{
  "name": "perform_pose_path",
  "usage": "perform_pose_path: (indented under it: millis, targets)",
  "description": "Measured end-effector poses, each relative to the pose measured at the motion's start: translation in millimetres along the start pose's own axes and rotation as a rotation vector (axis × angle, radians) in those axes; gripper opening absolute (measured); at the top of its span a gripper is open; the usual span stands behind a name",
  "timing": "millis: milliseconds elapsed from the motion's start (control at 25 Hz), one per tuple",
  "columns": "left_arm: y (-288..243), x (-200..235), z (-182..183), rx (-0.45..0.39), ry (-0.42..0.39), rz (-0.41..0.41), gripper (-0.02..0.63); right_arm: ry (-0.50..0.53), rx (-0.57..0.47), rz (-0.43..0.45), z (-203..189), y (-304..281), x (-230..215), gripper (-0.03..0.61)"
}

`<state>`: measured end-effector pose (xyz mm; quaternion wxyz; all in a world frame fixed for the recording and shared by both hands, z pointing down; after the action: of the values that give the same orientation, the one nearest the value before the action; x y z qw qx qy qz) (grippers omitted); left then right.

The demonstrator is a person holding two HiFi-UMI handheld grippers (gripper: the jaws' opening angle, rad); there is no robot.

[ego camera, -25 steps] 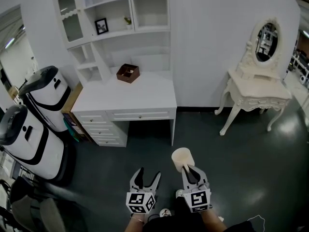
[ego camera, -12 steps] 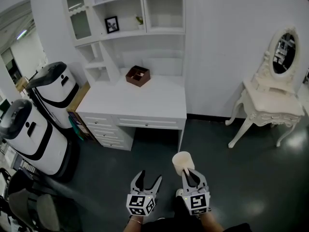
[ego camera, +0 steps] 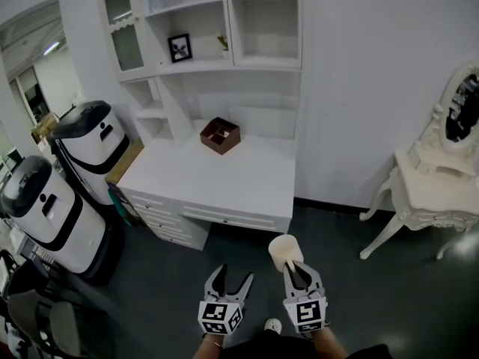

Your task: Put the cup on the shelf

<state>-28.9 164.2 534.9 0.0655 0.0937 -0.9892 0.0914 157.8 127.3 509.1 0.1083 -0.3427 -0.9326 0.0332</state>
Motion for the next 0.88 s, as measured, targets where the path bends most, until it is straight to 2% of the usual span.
perform_pose_path:
  millis: [440, 880]
  targets:
    - [-88, -22, 4, 0.009, 0.007, 0.011, 0.314, 0.008, -0.008, 0.041, -11, -45, -71, 0.049]
    - [-129, -22, 3, 0.046, 0.009, -0.016, 0.314, -0.039, -0.02, 0.011, -14, -69, -99, 0.048]
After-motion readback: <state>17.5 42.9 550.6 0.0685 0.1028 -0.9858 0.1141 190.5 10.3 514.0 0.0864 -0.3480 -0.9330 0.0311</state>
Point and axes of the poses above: the fingertips, and each gripper's own axes: y backward along the fingers, x to its left, z out of its top, the point moved 7 cm from there along y, backward along the fingers, and after that the axes turned 3 degrees about z, right-handed, at the moved point
